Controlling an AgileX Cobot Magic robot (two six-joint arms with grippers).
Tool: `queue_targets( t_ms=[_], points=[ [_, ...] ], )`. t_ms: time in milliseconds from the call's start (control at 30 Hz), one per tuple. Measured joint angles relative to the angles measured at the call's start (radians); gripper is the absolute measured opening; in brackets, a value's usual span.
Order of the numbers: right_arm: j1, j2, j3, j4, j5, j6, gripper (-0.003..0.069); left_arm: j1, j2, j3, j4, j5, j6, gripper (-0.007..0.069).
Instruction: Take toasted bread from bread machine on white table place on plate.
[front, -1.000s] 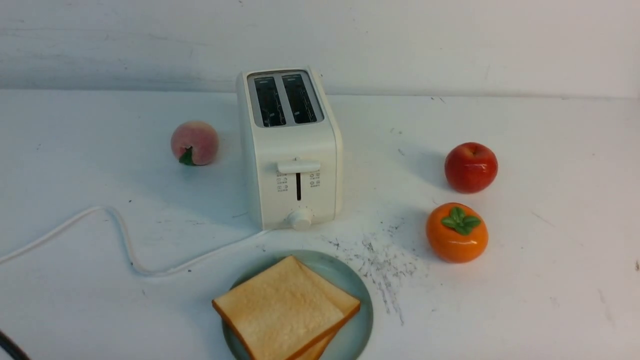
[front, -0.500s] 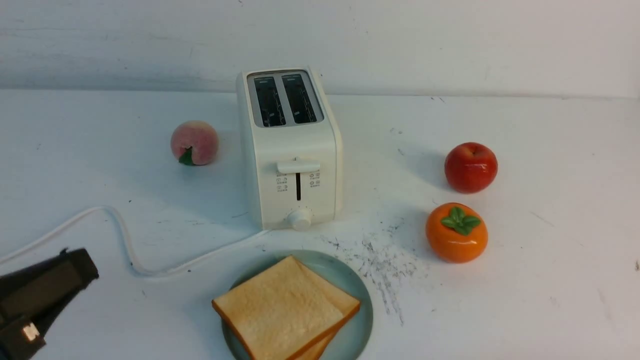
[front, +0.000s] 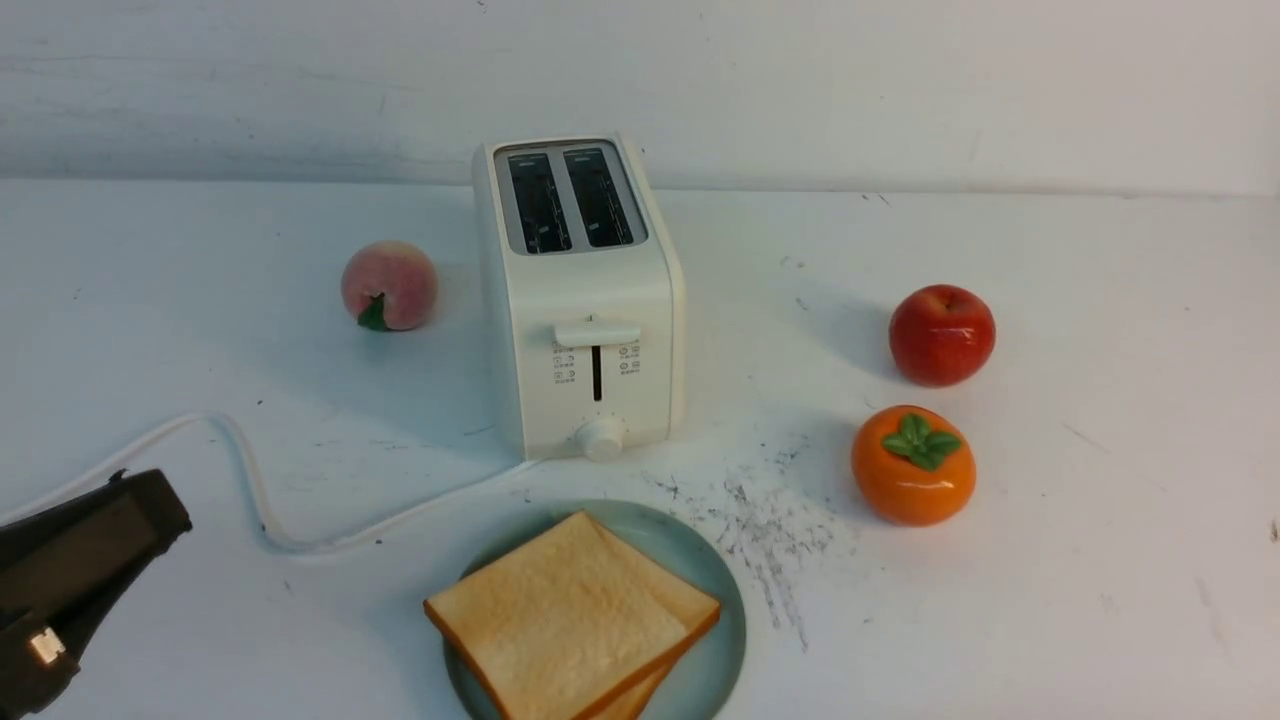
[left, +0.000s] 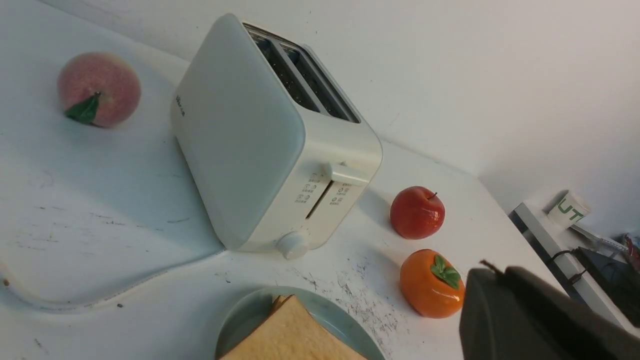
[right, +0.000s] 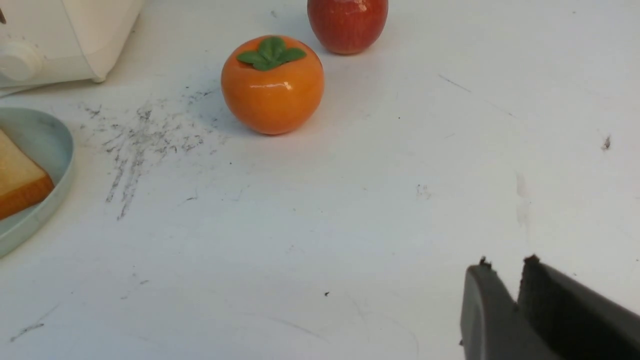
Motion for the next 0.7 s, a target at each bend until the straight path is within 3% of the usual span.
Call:
queue_targets(
  t_ms=[233, 500, 700],
  points=[
    [0.000, 0.000, 0.000, 0.000, 0.000, 0.000, 0.0119, 0.000, 0.000, 0.007, 0.000, 0.041, 0.000, 0.0006],
    [0.000, 0.000, 0.000, 0.000, 0.000, 0.000, 0.0129, 0.018, -0.084, 0.154, 0.004, 0.040, 0.000, 0.0012],
    [0.000, 0.000, 0.000, 0.000, 0.000, 0.000, 0.0136, 0.175, -0.286, 0.315, 0.062, 0.001, 0.007, 0.0017]
  ],
)
